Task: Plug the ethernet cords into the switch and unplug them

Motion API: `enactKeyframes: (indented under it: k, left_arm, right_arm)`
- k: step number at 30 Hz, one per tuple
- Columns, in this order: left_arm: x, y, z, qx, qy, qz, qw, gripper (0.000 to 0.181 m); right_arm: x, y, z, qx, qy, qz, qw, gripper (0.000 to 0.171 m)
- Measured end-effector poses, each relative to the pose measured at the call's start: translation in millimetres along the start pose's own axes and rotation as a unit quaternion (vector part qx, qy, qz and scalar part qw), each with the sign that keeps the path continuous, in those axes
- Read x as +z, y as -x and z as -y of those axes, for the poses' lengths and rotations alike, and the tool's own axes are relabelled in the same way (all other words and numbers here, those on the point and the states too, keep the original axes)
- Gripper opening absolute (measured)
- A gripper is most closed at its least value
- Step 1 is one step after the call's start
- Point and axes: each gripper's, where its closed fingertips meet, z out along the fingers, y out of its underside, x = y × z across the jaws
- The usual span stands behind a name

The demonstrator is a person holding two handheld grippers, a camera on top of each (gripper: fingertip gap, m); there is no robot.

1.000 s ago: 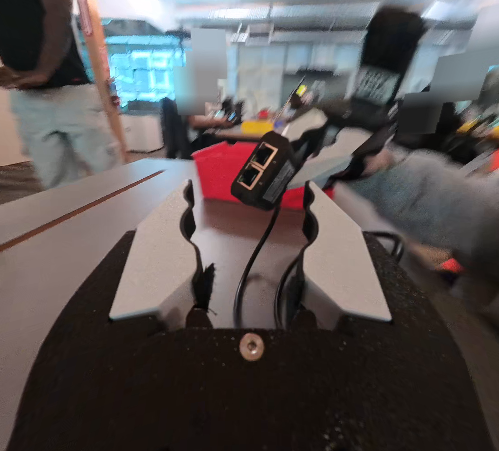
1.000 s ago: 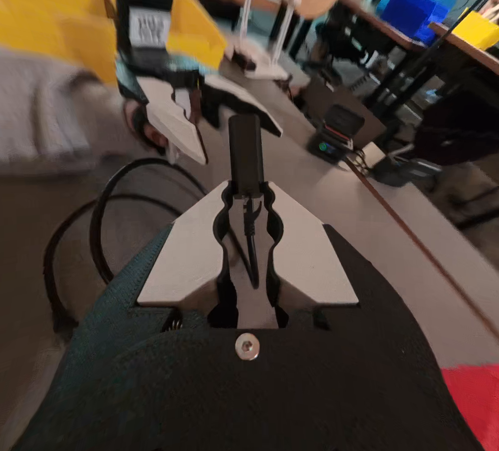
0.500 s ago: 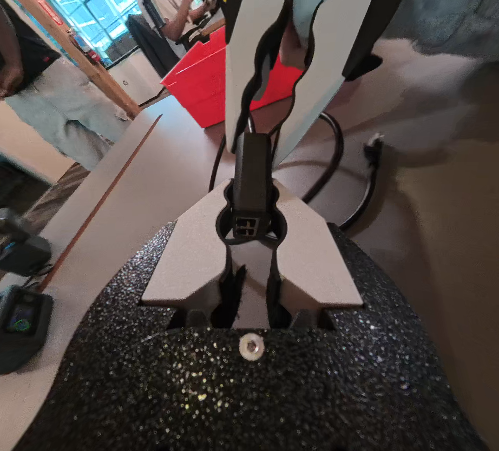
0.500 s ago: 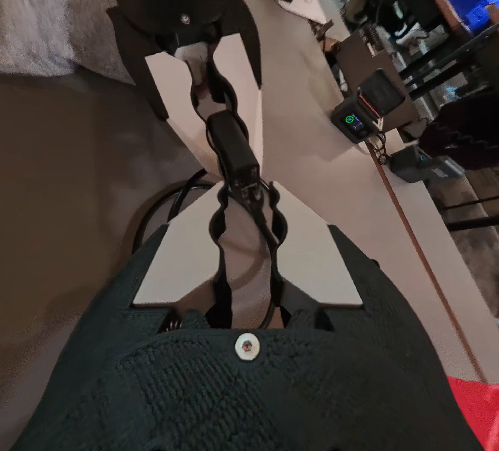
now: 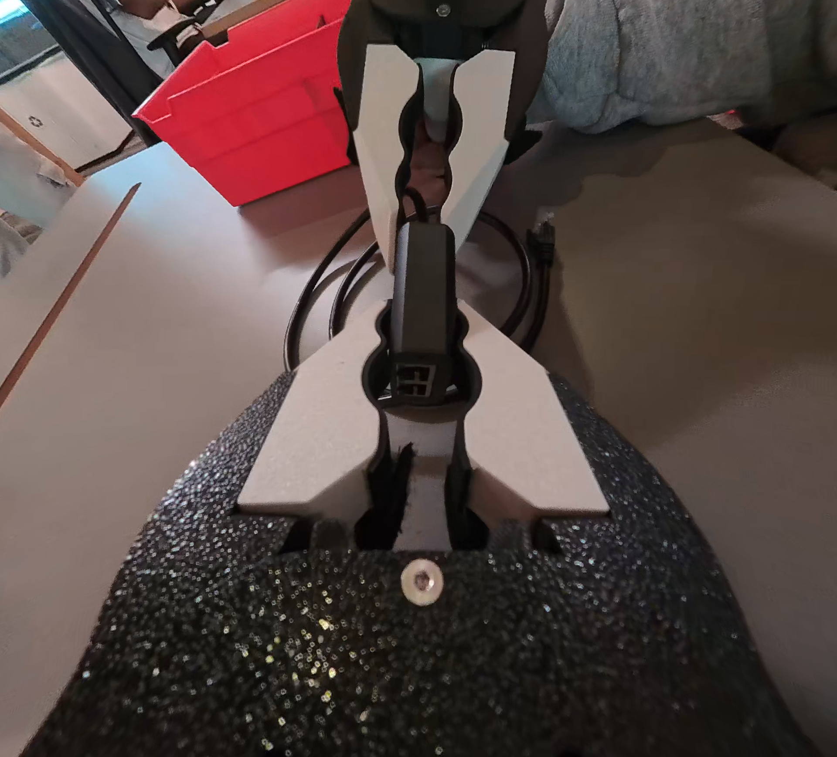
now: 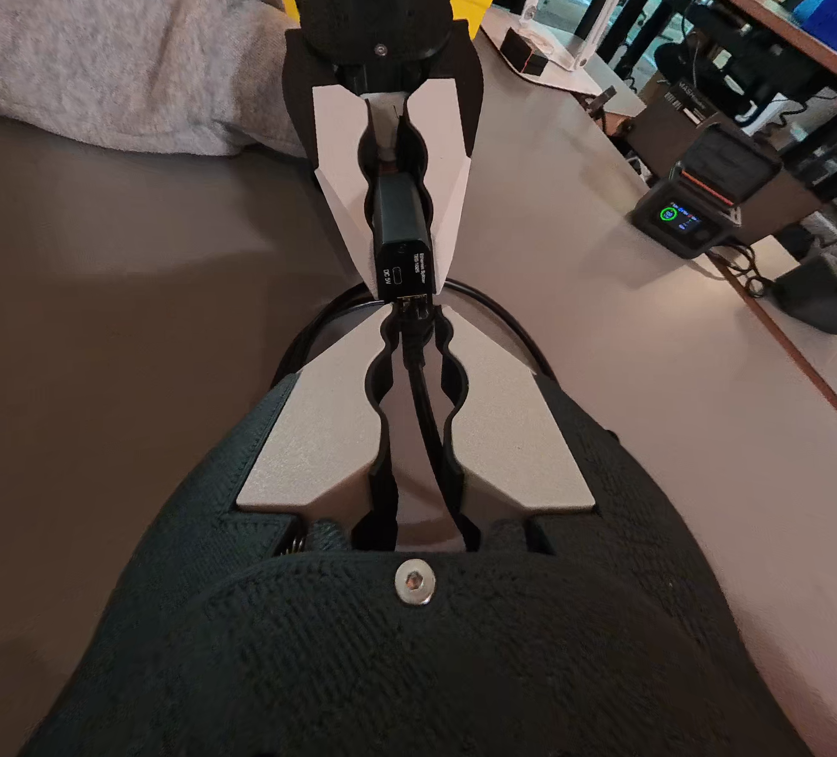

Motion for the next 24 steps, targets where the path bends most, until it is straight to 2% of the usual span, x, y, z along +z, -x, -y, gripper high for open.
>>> enactKeyframes:
  k: [1,18,24]
  left_arm:
    - [1,-1,-1,0.001,0.003,-0.004,1.000,0.021]
    - [2,-7,-2,-0.012,0.011,-0.039,0.999,0.021]
    - [-5,-28,6,-0.064,-0.005,-0.120,0.991,0.021]
  right_arm:
    - [0,1,-1,0.004,-0.003,0.002,1.000,0.014]
    - [2,9,-8,-0.002,-0.005,0.007,1.000,0.013]
    - [-3,33,3,0.026,-0.029,0.122,0.992,0.013]
